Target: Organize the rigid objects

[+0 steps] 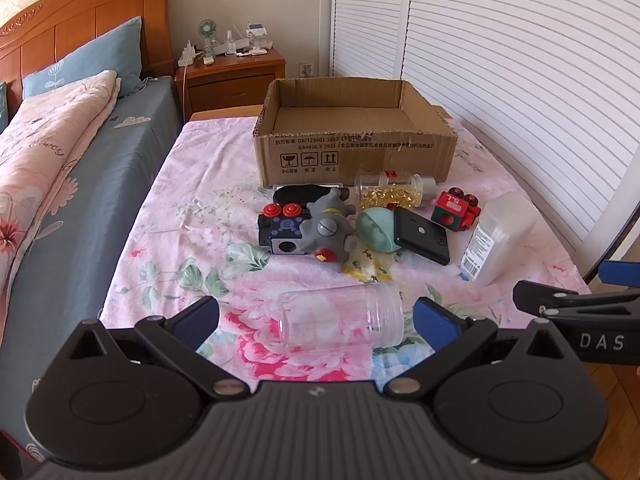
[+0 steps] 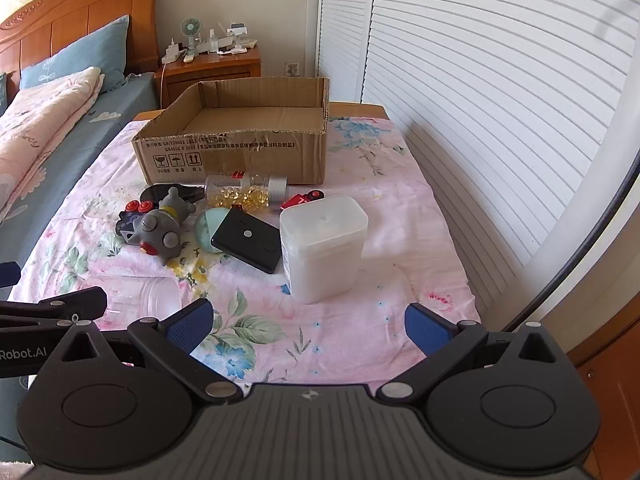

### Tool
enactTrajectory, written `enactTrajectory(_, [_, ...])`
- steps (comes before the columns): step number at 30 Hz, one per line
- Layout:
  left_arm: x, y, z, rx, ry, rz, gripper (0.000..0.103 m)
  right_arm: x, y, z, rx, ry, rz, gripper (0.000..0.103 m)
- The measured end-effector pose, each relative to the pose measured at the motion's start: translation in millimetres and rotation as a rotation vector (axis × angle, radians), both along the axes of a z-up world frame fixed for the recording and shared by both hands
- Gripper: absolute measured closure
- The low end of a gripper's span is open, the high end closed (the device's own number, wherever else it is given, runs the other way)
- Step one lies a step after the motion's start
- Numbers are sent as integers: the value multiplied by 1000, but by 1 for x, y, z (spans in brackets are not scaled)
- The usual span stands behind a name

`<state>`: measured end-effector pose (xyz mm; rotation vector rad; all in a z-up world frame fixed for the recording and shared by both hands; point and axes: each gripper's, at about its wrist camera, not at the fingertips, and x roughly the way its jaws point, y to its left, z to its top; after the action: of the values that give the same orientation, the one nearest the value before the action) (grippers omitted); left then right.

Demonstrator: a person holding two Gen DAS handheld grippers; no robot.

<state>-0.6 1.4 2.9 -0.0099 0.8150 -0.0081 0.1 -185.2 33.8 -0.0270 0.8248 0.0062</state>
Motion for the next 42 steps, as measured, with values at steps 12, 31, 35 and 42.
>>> enactTrajectory(12, [0, 0, 2, 0, -1, -1, 1, -1, 0, 1, -3, -3, 0, 0])
enactTrajectory(31, [4, -5, 4, -1, -4, -2, 1, -1, -1, 2, -3, -7, -2, 0])
enactTrajectory(35, [0, -3, 4, -3, -8, -3, 1, -1, -1, 3, -1, -9, -4, 0])
enactTrajectory(42, [2, -6, 5, -3, -10, -4, 1, 0, -2, 3, -5, -11, -5, 0])
